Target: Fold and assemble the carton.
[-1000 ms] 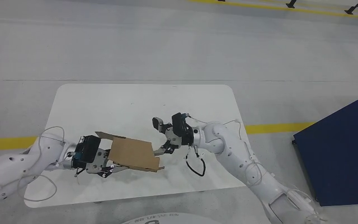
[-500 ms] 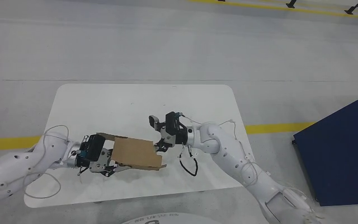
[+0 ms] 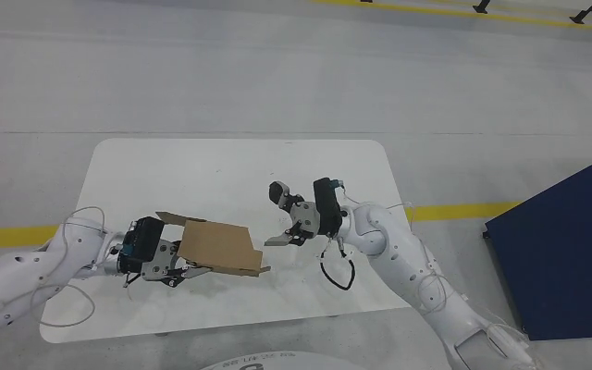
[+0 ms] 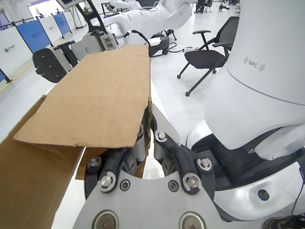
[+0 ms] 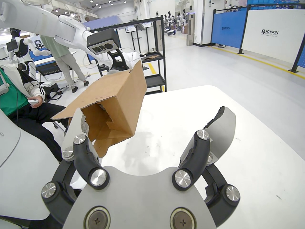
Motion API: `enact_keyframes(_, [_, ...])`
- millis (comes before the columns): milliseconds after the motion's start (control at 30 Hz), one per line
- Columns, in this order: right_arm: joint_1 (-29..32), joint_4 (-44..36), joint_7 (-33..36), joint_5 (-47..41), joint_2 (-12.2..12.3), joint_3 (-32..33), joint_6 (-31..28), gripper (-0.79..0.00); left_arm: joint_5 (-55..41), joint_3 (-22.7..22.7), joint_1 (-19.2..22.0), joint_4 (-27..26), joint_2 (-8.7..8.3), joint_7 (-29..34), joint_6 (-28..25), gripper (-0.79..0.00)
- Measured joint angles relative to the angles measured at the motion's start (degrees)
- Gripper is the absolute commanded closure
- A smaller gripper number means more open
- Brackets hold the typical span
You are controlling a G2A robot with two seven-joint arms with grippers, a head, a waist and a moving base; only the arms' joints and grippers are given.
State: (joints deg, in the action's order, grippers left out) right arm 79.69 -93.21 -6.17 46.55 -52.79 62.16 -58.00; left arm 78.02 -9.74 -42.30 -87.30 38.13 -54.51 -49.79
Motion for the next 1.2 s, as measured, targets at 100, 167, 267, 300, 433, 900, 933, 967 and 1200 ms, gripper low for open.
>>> enact_keyframes(100, [0.15, -0.37, -0.26, 0.4, 0.38, -0.24, 0.0, -0.785, -0.14, 0.0, 0.08, -0.02, 0.03, 0.19, -0.18, 0.0])
enact_keyframes(167, [0.15, -0.52, -0.58, 0.46, 0.61, -0.45, 0.0, -0.785, -0.16, 0.0, 0.18, 0.29, 0.05, 0.29, -0.29, 0.0])
enact_keyframes(267, [0.22, -0.82, -0.96, 0.8, 0.93, -0.72, 0.0, -0.785, -0.14, 0.0, 0.29, 0.72, 0.11, 0.37, -0.37, 0.0])
enact_keyframes(300, [0.22, -0.94, -1.05, 0.9, 1.02, -0.86, 0.0, -0.785, -0.13, 0.0, 0.32, 0.87, 0.13, 0.4, -0.39, 0.0])
enact_keyframes(433, [0.18, -1.56, -1.63, 1.24, 1.4, -1.73, 0.0, -0.785, 0.19, 0.0, 0.48, 1.73, 0.31, 0.65, -0.64, 0.0])
enact_keyframes(900, [-1.55, -1.51, 3.6, 3.87, 0.32, -4.84, 5.81, -0.785, 0.98, 0.0, 0.61, 2.12, 0.81, 0.5, -0.49, 0.0])
enact_keyframes(933, [-1.6, -1.55, 3.84, 3.89, 0.23, -4.89, 6.43, -0.785, 1.03, 0.0, 0.59, 2.09, 0.8, 0.5, -0.49, 0.0])
enact_keyframes(967, [-1.6, -1.61, 3.98, 3.96, 0.17, -4.91, 6.89, -0.785, 1.06, 0.0, 0.56, 2.05, 0.8, 0.49, -0.49, 0.0])
enact_keyframes(1200, [-1.3, -2.13, 4.44, 4.7, -0.15, -4.92, 7.92, -0.785, 1.41, 0.0, 0.48, 1.64, 0.9, 1.02, -1.01, 0.0])
